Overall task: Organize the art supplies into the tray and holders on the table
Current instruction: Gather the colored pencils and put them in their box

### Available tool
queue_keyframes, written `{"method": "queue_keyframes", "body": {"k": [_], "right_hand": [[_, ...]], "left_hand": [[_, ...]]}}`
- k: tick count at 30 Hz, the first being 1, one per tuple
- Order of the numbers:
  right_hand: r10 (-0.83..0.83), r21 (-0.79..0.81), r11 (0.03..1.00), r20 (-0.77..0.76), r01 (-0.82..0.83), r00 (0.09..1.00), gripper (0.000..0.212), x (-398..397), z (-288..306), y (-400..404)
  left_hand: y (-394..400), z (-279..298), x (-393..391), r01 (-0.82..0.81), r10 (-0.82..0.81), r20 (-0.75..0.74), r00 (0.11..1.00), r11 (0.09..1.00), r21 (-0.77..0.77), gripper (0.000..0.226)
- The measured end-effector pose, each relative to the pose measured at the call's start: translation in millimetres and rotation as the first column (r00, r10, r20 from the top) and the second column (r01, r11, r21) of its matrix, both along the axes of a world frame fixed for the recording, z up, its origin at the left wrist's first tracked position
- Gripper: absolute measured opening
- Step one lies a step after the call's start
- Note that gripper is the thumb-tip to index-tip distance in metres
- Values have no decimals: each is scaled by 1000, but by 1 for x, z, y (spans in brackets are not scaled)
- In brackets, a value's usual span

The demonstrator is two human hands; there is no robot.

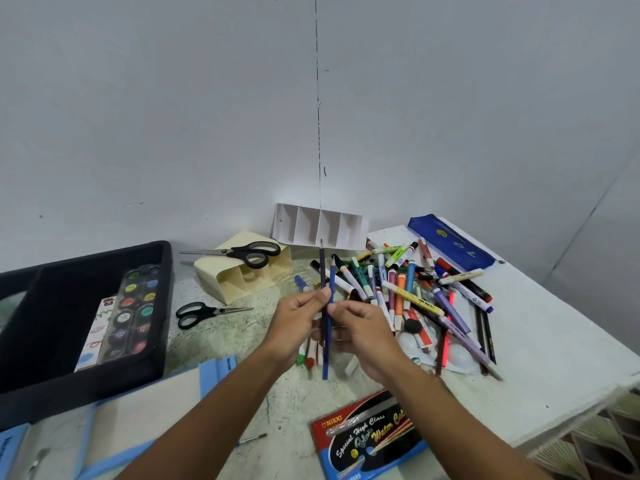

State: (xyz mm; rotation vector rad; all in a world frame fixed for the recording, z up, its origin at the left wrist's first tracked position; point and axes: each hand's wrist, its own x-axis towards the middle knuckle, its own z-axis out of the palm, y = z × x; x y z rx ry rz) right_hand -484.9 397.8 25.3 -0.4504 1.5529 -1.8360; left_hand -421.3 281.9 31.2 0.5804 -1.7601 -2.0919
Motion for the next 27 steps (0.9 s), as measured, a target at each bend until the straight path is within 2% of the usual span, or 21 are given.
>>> {"method": "queue_keyframes", "body": {"k": [6, 10, 15, 19, 21, 23, 25, 27], "right_hand": [[-15, -56, 998, 199, 27, 980, 16, 14, -9, -6], [31, 1, 1000, 210, -31, 977, 15, 16, -10, -13], [140, 223, 966, -29, -130, 990, 18, 9, -9, -11], [149, 332, 940, -187, -80, 971, 15, -9, -6, 6], [100, 368, 930, -298, 18, 949, 15, -26, -7, 24], [29, 413, 890, -474, 193, 880, 12, -47, -7, 45], [15, 480, 786, -644, 389, 765, 10, -71, -7, 68], [138, 582, 645, -727, 496, 673, 7, -95, -8, 89]], "left_hand": [[-8, -6, 8, 77, -98, 75, 992, 966, 247, 32], [-16, -10, 8, 109, -135, 88, 987, 962, 249, 31], [-26, -11, -1, 38, -32, -23, 999, 950, 309, 32], [-30, -4, -14, -6, 23, -48, 999, 948, 319, 28], [-25, -2, -24, 11, -2, -27, 1000, 948, 317, 25], [-18, -2, -36, 35, -38, 3, 999, 953, 302, 23], [-7, -4, -49, 80, -93, 36, 995, 957, 278, 22], [7, -6, -62, 129, -153, 75, 985, 957, 259, 22]]}}
